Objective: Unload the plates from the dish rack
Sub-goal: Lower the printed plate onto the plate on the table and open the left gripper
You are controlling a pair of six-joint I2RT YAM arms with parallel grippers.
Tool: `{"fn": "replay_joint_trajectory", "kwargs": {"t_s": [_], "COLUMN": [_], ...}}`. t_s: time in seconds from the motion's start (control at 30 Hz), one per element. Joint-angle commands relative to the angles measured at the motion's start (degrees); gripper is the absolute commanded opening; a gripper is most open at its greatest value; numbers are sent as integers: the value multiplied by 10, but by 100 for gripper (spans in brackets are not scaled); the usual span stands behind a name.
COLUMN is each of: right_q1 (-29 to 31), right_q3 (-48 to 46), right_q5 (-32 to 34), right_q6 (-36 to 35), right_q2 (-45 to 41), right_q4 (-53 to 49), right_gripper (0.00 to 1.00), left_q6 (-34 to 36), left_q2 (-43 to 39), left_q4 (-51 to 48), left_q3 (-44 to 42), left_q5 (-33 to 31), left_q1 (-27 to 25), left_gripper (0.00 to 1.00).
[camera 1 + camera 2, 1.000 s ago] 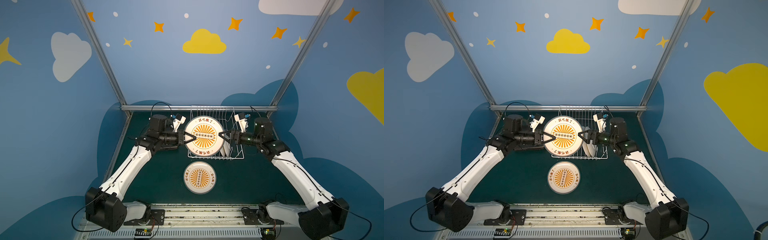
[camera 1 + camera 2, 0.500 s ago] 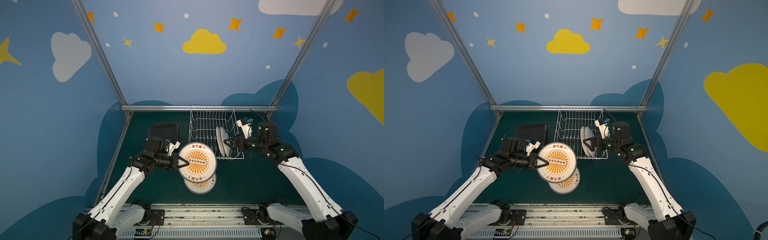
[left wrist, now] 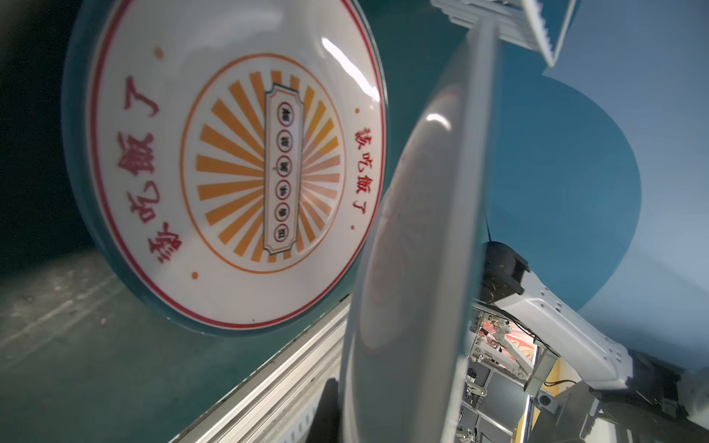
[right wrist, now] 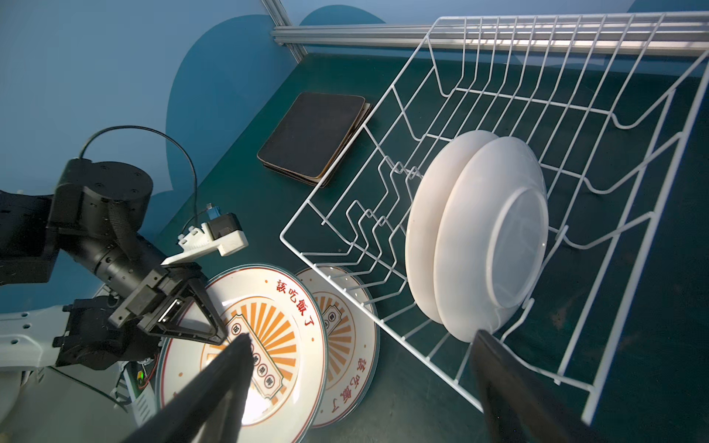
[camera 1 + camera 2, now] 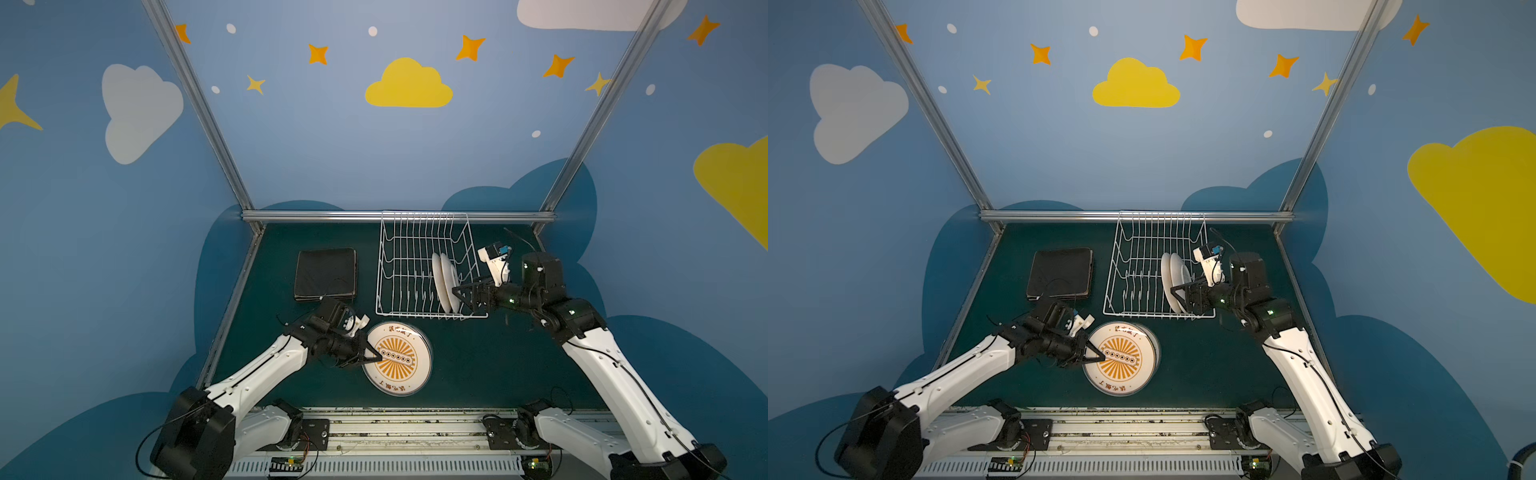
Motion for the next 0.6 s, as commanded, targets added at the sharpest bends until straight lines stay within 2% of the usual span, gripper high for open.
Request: {"fn": "replay_joint_trajectory", "kwargs": {"t_s": [0.0,0.57], "right_q1": [4,4], "right_q3": [-9,-9], "right_q5": [11,21], "right_q6": [-8,-7], "right_q2": [-10,-4], "right_q4": [-9,0], "right_gripper": [89,88], "left_q6": [-14,-9], "left_q2": [20,89], "left_q4": [62,130], "left_q3": [-1,-23], "left_q5": [7,-5], "left_q1": [-2,-3], "left_gripper": [3,3]}}
